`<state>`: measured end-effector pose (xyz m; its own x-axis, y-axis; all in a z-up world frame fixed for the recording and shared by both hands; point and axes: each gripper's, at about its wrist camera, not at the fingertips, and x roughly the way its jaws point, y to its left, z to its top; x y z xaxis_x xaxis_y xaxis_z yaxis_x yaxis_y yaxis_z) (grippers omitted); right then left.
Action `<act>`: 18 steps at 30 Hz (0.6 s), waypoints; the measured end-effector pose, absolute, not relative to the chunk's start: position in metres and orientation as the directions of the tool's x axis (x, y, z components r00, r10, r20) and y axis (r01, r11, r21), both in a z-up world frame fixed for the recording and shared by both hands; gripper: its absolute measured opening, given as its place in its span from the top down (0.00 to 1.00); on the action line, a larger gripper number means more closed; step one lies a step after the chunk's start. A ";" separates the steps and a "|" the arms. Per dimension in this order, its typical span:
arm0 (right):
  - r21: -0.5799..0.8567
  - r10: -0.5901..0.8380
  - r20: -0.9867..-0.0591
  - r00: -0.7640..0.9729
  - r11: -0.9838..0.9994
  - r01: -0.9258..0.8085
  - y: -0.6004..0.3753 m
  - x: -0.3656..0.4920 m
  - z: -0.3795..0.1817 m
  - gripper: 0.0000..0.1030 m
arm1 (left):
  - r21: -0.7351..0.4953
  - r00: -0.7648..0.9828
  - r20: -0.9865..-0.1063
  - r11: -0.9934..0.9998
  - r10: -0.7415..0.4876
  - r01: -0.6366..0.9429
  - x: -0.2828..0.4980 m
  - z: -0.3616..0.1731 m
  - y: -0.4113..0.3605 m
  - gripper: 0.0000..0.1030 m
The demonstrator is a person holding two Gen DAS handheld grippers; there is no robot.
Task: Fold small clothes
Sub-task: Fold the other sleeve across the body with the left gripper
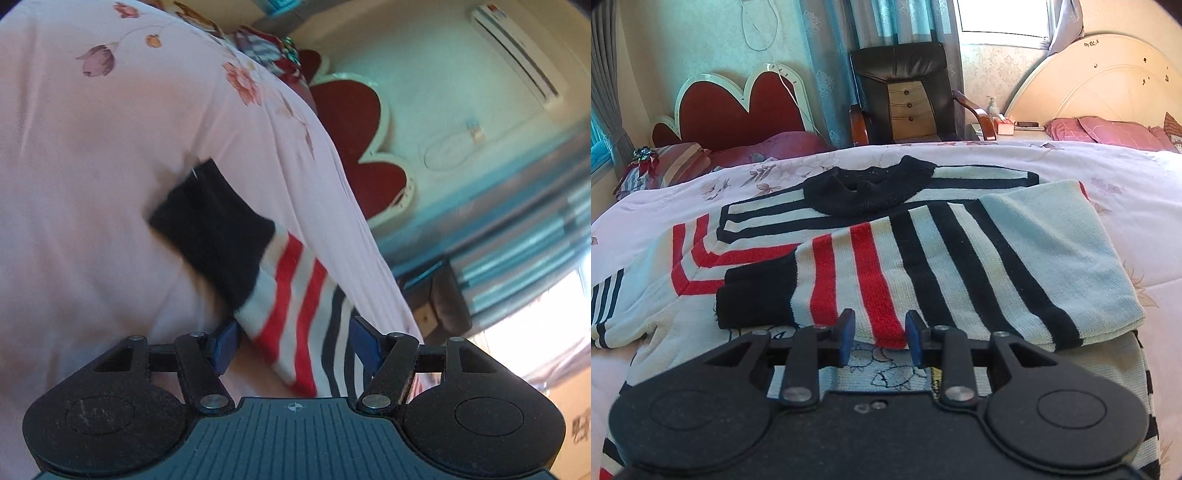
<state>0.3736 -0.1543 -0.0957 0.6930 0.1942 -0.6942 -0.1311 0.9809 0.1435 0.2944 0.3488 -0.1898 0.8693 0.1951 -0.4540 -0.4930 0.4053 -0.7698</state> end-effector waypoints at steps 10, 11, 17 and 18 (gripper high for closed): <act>0.158 0.188 -0.695 0.694 0.982 -0.108 -0.159 0.374 -0.095 0.71 | -0.650 0.829 -0.492 0.521 0.266 -0.553 0.326 -0.177 0.362 0.95; 0.161 0.187 -0.693 0.696 0.982 -0.103 -0.162 0.373 -0.095 0.71 | -0.644 0.853 -0.455 0.566 0.257 -0.514 0.330 -0.168 0.353 0.95; 0.185 0.187 -0.688 0.702 0.980 -0.079 -0.178 0.370 -0.099 0.71 | -0.515 0.938 -0.337 0.817 0.085 -0.259 0.394 -0.111 0.274 0.95; 0.190 0.187 -0.686 0.704 0.979 -0.075 -0.181 0.370 -0.099 0.71 | -0.493 0.940 -0.338 0.842 0.047 -0.219 0.408 -0.106 0.257 0.95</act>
<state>0.3699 -0.1805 -0.0995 0.7036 0.1866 -0.6856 -0.0748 0.9790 0.1897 0.4081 0.2570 -0.1057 0.9399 0.0469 -0.3382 -0.2195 0.8418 -0.4932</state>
